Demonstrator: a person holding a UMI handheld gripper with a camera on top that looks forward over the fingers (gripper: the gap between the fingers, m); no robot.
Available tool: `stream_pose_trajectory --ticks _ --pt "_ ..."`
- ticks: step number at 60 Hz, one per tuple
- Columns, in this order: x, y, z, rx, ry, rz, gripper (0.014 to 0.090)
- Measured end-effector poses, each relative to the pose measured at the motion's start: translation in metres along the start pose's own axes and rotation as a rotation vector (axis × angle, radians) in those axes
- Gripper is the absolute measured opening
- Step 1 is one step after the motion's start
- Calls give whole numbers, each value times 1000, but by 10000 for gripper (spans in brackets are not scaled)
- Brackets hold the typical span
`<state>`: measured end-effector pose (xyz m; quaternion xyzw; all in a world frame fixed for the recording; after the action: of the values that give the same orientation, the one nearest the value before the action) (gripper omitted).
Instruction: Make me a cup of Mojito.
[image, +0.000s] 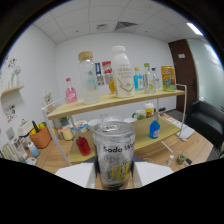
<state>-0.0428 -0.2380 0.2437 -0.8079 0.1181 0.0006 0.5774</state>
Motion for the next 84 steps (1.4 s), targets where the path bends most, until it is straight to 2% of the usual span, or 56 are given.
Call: stream_pose_trajectory --ticks 12,22,40,56,67,84 --pt "7 38 22 -82 -72 254 516" --pt "1 47 33 -134 -173 539 516" --pt "-2 45 49 -220 -346 1123 516" --pt "-4 24 47 -254 -466 1571 513" --pt "5 14 46 -256 -499 1765 512" --pt "11 10 43 -230 -464 1638 514"
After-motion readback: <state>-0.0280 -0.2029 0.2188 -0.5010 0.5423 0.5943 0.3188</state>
